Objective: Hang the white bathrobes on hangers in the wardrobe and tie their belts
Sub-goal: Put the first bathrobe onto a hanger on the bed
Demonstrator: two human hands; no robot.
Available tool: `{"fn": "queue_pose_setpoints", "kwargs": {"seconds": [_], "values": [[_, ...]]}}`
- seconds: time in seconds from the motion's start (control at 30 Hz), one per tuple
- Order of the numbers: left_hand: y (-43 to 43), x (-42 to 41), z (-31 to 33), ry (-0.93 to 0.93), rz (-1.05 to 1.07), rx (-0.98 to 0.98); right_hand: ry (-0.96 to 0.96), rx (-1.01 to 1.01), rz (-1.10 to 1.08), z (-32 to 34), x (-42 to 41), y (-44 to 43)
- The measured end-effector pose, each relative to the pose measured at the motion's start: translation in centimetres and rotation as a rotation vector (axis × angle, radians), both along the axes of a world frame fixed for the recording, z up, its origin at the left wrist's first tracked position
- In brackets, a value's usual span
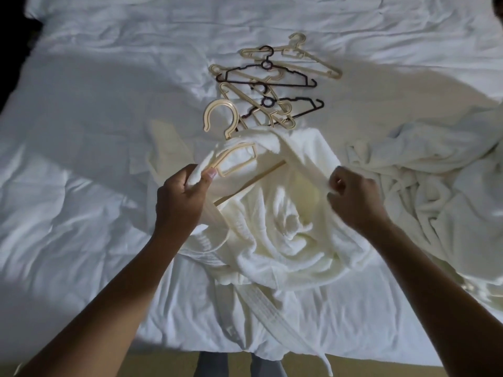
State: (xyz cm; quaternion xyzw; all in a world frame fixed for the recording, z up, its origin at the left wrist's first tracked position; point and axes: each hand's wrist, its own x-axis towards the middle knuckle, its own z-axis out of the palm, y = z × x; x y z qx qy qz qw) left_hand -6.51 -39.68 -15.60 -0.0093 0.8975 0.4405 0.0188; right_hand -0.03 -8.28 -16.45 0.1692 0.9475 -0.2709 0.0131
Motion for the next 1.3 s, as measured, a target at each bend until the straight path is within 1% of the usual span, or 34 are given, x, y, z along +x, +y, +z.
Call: {"fn": "queue_pose_setpoints", "kwargs": {"seconds": [0.07,0.13,0.17,0.2,0.23,0.27,0.33,0.37,0.4,0.47,0.5,0.53,0.57,0.6,0.67,0.73,0.77,0.8,0.83,0.87,0.9,0.93,0.97,1.03,1.07,1.1,1.13,1.17,1.2,1.23,1.27,1.3], "values": [[0.2,-0.3,0.2,-0.006,0.046,0.016,0.164,-0.006,-0.190,2.3,-0.5,0.8],[0.9,-0.5,0.3,-0.064,0.099,0.051,0.277,-0.080,-0.321,4.0,0.0,0.2],[1.4,-0.5,0.3,-0.090,0.116,0.068,0.310,-0.124,-0.357,4.3,0.5,-0.9],[1.9,-0.5,0.3,-0.101,0.121,0.082,0.310,-0.173,-0.346,4.3,1.2,-2.6],[2.2,-0.6,0.4,-0.101,0.117,0.087,0.257,-0.235,-0.285,3.8,2.0,-4.7],[2.3,-0.7,0.5,-0.092,0.101,0.085,0.154,-0.308,-0.182,3.1,3.0,-6.7],[2.0,-1.0,1.0,-0.060,0.014,0.073,-0.057,-0.431,0.072,1.2,4.8,-9.6],[1.7,-1.1,1.3,-0.045,-0.052,0.065,-0.090,-0.448,0.168,0.5,5.4,-10.0],[1.4,-1.2,1.6,-0.037,-0.118,0.055,-0.063,-0.433,0.194,0.1,5.3,-9.6],[0.7,-1.5,2.0,-0.044,-0.215,0.050,0.114,-0.352,0.053,0.8,4.3,-7.6],[0.4,-1.9,2.2,-0.059,-0.244,0.065,0.244,-0.275,-0.029,1.5,3.5,-6.3],[0.3,-2.2,2.4,-0.080,-0.266,0.089,0.361,-0.183,-0.067,2.5,2.7,-5.3],[0.2,-2.5,2.6,-0.105,-0.288,0.110,0.420,-0.081,-0.044,3.4,1.8,-4.5],[0.2,-2.9,3.0,-0.127,-0.316,0.124,0.406,0.014,0.047,4.0,0.7,-3.9],[0.6,-3.8,3.8,-0.131,-0.370,0.144,0.252,0.159,0.221,4.2,-1.6,-3.1],[1.2,-4.7,4.4,-0.041,-0.413,0.145,0.162,0.202,0.283,3.5,-3.6,-2.7],[1.3,-5.3,4.3,0.039,-0.427,0.122,0.163,0.170,0.286,3.3,-4.6,-2.5],[1.3,-5.9,4.0,0.147,-0.428,0.050,0.172,0.119,0.277,3.2,-5.4,-2.1],[1.4,-6.6,3.4,0.281,-0.401,-0.075,0.176,0.092,0.261,3.2,-6.2,-1.7],[1.6,-7.2,2.6,0.400,-0.326,-0.233,0.195,0.097,0.248,3.4,-7.0,-1.3],[1.8,-7.6,1.8,0.459,-0.207,-0.348,0.226,0.112,0.240,3.7,-7.9,-1.0],[2.0,-8.0,1.1,0.450,-0.063,-0.395,0.257,0.128,0.236,4.1,-8.8,-0.8],[2.0,-8.3,0.3,0.390,0.072,-0.384,0.284,0.153,0.229,4.5,-9.8,-0.7],[1.8,-8.7,-2.0,0.205,0.281,-0.255,0.328,0.206,0.213,5.0,-12.2,-0.3],[1.7,-8.8,-3.3,0.094,0.350,-0.171,0.345,0.221,0.199,5.4,-13.5,-0.1],[1.6,-8.6,-4.4,-0.029,0.368,-0.115,0.352,0.228,0.182,5.7,-14.7,0.3],[1.8,-8.6,-5.2,-0.161,0.326,-0.107,0.352,0.240,0.170,5.9,-16.0,0.7],[2.2,-8.5,-5.6,-0.283,0.210,-0.133,0.341,0.268,0.167,6.0,-17.3,1.1],[2.9,-8.5,-5.4,-0.351,0.041,-0.174,0.320,0.305,0.173,5.8,-18.5,1.6],[3.6,-8.6,-4.7,-0.346,-0.112,-0.209,0.295,0.337,0.180,5.5,-19.7,2.1],[4.3,-9.1,-3.6,-0.290,-0.202,-0.233,0.265,0.357,0.177,5.1,-20.9,2.7],[4.8,-10.1,-2.4,-0.194,-0.234,-0.230,0.242,0.369,0.161,4.8,-22.0,3.2]]}}
